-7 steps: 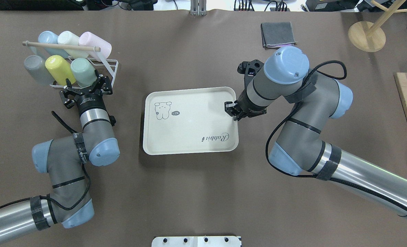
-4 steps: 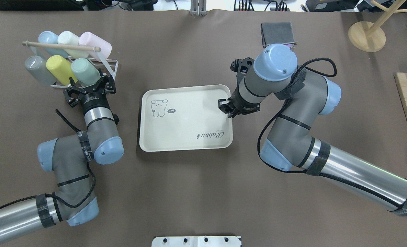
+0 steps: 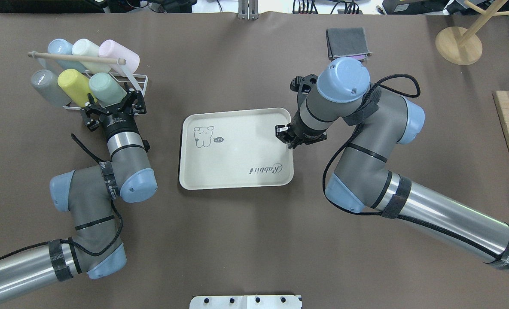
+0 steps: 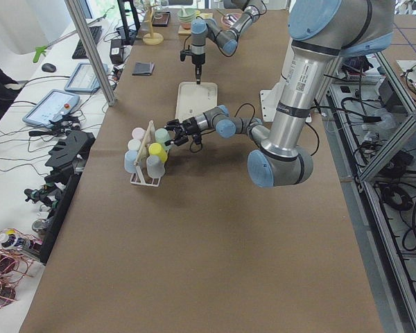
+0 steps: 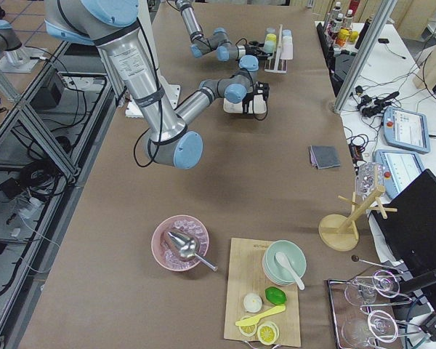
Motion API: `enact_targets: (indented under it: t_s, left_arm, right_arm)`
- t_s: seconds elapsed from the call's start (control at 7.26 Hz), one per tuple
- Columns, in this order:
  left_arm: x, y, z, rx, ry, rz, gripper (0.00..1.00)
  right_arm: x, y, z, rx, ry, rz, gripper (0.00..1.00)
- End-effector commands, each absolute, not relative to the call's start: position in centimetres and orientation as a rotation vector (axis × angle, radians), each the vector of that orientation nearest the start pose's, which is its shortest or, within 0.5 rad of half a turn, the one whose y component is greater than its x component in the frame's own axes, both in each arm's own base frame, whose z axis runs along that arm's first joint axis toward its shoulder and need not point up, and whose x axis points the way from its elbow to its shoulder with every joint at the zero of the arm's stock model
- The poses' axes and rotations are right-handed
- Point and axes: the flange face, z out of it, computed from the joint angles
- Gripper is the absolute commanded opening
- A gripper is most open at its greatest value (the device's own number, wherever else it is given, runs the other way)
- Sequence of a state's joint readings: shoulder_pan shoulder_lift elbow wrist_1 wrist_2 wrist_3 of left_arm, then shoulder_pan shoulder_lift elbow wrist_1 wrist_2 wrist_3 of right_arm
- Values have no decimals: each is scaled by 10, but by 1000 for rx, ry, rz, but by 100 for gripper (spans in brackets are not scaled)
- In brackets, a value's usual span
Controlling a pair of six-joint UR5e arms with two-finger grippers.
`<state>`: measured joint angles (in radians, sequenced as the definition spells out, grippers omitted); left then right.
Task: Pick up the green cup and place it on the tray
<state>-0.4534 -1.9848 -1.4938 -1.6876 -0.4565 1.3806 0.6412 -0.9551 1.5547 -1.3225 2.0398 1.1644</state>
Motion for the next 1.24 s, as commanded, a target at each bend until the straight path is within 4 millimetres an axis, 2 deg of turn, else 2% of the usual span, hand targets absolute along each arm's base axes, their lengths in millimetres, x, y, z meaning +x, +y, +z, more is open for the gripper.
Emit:
enact_targets:
  t_s: [0.0, 0.41, 0.55, 0.69, 0.83, 0.96, 1.1]
  left_arm:
    - [485, -489, 423, 301, -1371, 1911, 99]
    - [483, -493, 427, 290, -1377, 1903, 97]
    - [482, -493, 425, 301, -1376, 1896, 73]
    - [482, -493, 425, 304, -1375, 1894, 32]
    - [480, -495, 423, 308, -1376, 1886, 16]
    - [477, -496, 422, 322, -1373, 1872, 3]
    - [469, -503, 420, 326, -1370, 1852, 0]
  right_arm:
    - [-511, -489, 277, 28, -932, 18, 0]
    - [-515, -483, 283, 19, -926, 10, 0]
    - [-516, -483, 285, 17, -923, 11, 0]
    - [-516, -483, 285, 17, -923, 11, 0]
    - [-516, -483, 286, 16, -921, 11, 0]
    - [-515, -484, 288, 15, -920, 15, 17]
    - [-515, -484, 288, 12, -918, 19, 34]
